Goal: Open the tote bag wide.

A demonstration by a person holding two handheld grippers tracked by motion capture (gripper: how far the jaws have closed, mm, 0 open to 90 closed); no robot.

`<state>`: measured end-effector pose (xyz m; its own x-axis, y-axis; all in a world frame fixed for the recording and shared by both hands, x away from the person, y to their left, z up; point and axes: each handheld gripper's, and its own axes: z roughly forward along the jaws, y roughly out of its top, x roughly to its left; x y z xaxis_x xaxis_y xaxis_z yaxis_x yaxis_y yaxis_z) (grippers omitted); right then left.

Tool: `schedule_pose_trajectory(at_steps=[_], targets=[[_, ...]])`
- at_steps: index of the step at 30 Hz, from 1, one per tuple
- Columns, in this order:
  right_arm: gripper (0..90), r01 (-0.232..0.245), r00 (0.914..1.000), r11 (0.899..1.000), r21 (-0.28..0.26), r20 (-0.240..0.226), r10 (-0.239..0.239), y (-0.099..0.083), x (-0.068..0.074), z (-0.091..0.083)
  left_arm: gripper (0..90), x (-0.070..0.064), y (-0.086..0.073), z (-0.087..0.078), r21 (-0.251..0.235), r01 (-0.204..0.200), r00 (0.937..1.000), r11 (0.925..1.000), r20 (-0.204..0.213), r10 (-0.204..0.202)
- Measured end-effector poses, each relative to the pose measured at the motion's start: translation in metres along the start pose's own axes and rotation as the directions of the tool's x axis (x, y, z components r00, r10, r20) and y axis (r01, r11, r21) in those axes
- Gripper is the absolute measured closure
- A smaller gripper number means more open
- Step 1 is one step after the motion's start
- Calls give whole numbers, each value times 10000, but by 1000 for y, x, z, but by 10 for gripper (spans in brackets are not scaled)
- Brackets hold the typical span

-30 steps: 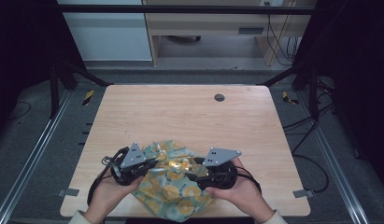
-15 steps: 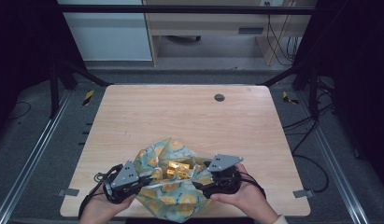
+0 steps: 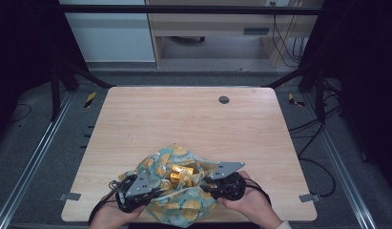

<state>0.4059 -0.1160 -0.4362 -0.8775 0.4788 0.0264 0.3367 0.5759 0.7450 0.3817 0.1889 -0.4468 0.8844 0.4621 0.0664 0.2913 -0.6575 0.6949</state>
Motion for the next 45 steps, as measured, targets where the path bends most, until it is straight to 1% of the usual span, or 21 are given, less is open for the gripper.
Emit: schedule_pose_trajectory(at_steps=[1, 4, 7, 9, 12, 13, 15, 17, 19, 24, 25, 26, 27, 28, 29, 30, 33, 39, 42, 43, 45], targets=[[748, -64, 9999, 10000, 41, -120, 64, -2, -1, 0, 892, -1, -3, 5, 233, -112, 9999, 9997, 44, 111], [750, -97, 9998, 9999, 26, -158, 97, -4, -2, -1, 892, -1, -5, 10, 286, -70, 10000, 9996, 62, 68], [702, -168, 9998, 9997, -180, -108, 166, -6, -3, -9, 892, 0, -8, 14, 481, -164, 9999, 9987, 32, 162], [690, -167, 9999, 9996, -236, -46, 166, -6, -3, -11, 891, 1, -9, 14, 408, -102, 9999, 9991, -38, 104], [619, -265, 9996, 9985, -489, 76, 269, -6, -5, -19, 892, 1, -9, 15, 391, -109, 9998, 9992, -130, 114], [518, -228, 9991, 9979, -614, 333, 249, -4, -7, -23, 892, 2, -10, 16, 374, -96, 9999, 9993, -122, 100], [488, -217, 9986, 9976, -653, 464, 248, -3, -9, -23, 892, 3, -10, 16, 377, -103, 9999, 9992, -122, 108], [415, -204, 9991, 9978, -624, 357, 227, 0, -14, -21, 892, 3, -10, 16, 367, -93, 9998, 9993, -163, 99], [316, -105, 9998, 9983, -573, 177, 115, 3, -20, -10, 892, 4, -10, 15, 295, -40, 9999, 9996, -165, 45], [277, -8, 9999, 9999, -156, -140, 6, 3, -27, 8, 891, 5, -11, 15, 189, 69, 9998, 9998, -183, -66], [301, 33, 9998, 10000, -83, -197, -34, 3, -28, 12, 892, 5, -11, 15, 175, 87, 9998, 9998, -170, -84], [393, 70, 9995, 10000, -53, -315, -72, 2, -28, 15, 892, 6, -11, 15, 166, 89, 9999, 9998, -149, -86], [536, 251, 9979, 9997, -77, -600, -255, 2, -27, 15, 892, 6, -11, 14, 138, 100, 9998, 9999, -146, -98], [536, 251, 9979, 9997, -77, -600, -255, 2, -27, 15, 892, 6, -12, 14, 126, 110, 9998, 9999, -163, -108], [686, 424, 9961, 9990, -168, -766, -436, 2, -24, 13, 891, 5, -12, 13, 31, 171, 9997, 9998, -203, -170], [686, 424, 9961, 9990, -168, -766, -436, 2, -24, 13, 891, 5, -12, 13, 31, 171, 9997, 9998, -203, -170], [846, 636, 9930, 9963, -574, -959, -689, 0, -17, -3, 891, 4, -12, 12, -13, 159, 9996, 9999, -246, -159], [893, 895, 9838, 9926, -826, -1480, -1010, -17, -3, -19, 890, -1, -15, 12, 195, -155, 9995, 9997, -260, 160], [900, 1239, 9761, 9904, -609, -1722, -1327, -29, 5, -18, 889, -3, -16, 14, 423, -264, 9989, 9988, -370, 279], [900, 1362, 9749, 9904, -254, -1741, -1385, -37, 8, -12, 890, -3, -16, 15, 556, -280, 9987, 9981, -399, 303], [900, 1396, 9756, 9901, -124, -1694, -1396, -40, 8, -10, 890, -3, -16, 16, 606, -258, 9988, 9978, -408, 283]])
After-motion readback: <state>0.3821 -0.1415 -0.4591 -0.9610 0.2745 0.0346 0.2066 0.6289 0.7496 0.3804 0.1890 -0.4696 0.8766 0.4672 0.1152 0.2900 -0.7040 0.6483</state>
